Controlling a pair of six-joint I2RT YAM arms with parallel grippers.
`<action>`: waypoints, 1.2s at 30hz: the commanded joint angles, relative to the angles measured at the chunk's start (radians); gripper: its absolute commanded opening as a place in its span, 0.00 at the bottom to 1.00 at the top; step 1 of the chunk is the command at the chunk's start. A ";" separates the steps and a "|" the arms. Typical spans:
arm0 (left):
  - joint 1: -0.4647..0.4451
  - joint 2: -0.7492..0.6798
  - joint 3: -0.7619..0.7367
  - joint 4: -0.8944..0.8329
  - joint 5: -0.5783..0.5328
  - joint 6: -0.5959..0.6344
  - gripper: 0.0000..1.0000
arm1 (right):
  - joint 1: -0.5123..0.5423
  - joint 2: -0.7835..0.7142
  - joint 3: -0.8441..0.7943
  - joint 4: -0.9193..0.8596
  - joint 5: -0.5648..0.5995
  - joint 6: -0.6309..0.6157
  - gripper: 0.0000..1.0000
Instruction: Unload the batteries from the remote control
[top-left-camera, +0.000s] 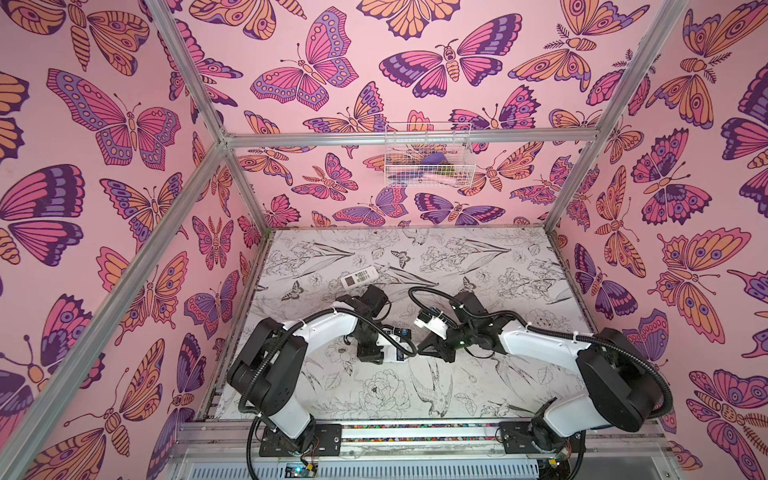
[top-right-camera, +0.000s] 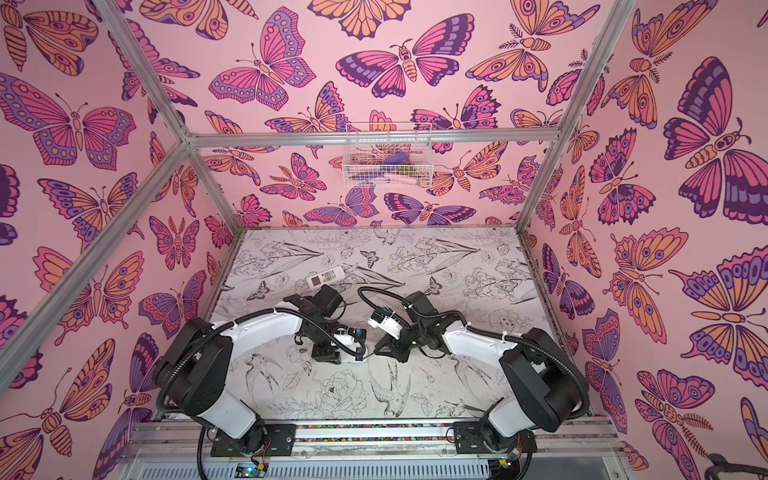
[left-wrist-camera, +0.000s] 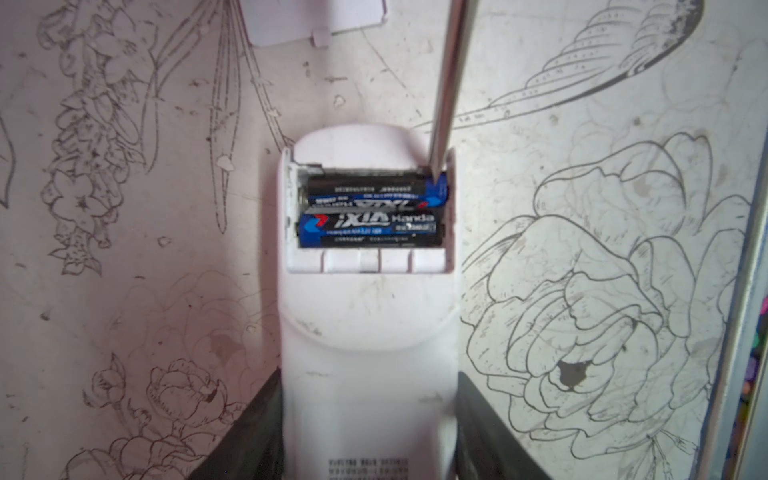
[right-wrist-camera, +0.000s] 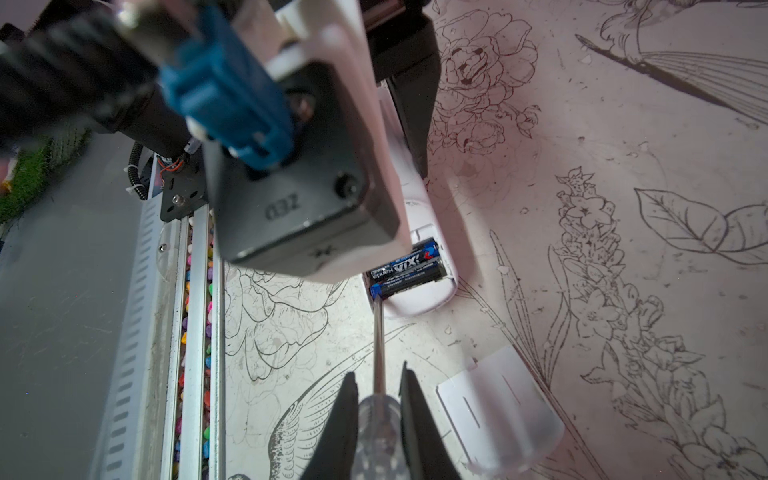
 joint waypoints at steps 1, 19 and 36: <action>-0.008 0.007 0.014 -0.007 0.032 -0.004 0.40 | 0.019 0.021 0.021 -0.031 -0.009 -0.034 0.00; -0.013 0.031 0.019 -0.005 0.040 -0.007 0.39 | 0.027 0.041 0.012 0.020 -0.050 -0.024 0.00; -0.013 0.038 0.018 -0.005 0.045 -0.007 0.38 | 0.060 0.117 0.020 0.019 -0.003 -0.056 0.00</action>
